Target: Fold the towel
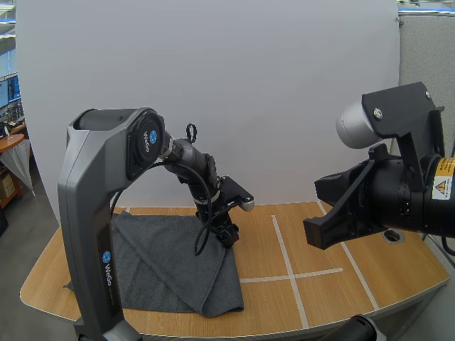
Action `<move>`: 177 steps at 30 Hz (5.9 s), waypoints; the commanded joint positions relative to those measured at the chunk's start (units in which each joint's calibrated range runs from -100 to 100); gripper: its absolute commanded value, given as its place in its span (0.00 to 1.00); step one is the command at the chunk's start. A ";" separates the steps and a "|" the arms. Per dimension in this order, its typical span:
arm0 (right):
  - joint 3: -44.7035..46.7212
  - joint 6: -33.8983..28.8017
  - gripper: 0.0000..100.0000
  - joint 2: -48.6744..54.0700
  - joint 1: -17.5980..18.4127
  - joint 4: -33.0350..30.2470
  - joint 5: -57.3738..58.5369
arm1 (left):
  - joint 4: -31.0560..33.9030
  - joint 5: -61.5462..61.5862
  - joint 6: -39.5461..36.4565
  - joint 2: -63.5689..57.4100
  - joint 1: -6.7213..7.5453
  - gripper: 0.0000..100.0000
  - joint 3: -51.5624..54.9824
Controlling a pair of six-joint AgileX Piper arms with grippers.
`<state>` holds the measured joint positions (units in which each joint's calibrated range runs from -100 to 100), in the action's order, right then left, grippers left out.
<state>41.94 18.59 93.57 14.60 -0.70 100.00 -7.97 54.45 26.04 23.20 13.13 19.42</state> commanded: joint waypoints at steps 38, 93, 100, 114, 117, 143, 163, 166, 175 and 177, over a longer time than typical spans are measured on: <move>0.16 0.35 0.00 0.28 -0.24 0.31 0.00 | -3.66 3.42 -0.94 -3.64 0.20 0.25 -0.39; 0.16 0.35 0.00 0.28 -0.24 1.65 0.00 | -0.47 24.94 7.98 -36.33 -20.45 0.00 22.57; 0.16 0.35 0.00 0.28 -0.24 1.76 0.00 | -2.00 23.79 14.82 -39.45 -28.50 0.00 24.52; 0.16 0.35 0.00 0.28 -0.24 2.11 0.00 | -10.10 26.41 29.49 -38.22 -41.22 0.00 24.69; 0.16 0.35 0.00 0.28 -0.24 2.53 0.00 | -10.75 26.41 31.21 -37.80 -42.41 0.00 25.70; 0.16 0.35 0.00 0.28 -0.24 2.63 0.00 | -11.48 23.75 38.44 -31.07 -49.73 0.00 28.40; 0.16 0.35 0.00 0.28 -0.24 2.63 0.00 | -11.12 20.38 39.54 -29.97 -49.73 0.22 28.40; 0.16 0.35 0.00 0.28 -0.24 2.63 0.00 | -11.30 20.20 39.54 -29.97 -49.73 0.53 28.40; 0.16 0.35 0.00 0.28 -0.24 2.63 0.00 | -19.62 19.98 41.63 -29.97 -49.73 0.87 25.79; 0.16 0.35 0.00 0.28 -0.24 2.63 0.00 | -23.39 25.10 42.50 -29.97 -49.66 0.87 23.66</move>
<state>41.94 18.68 93.57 14.60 1.75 100.00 -24.52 72.98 66.55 -6.69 -36.51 46.30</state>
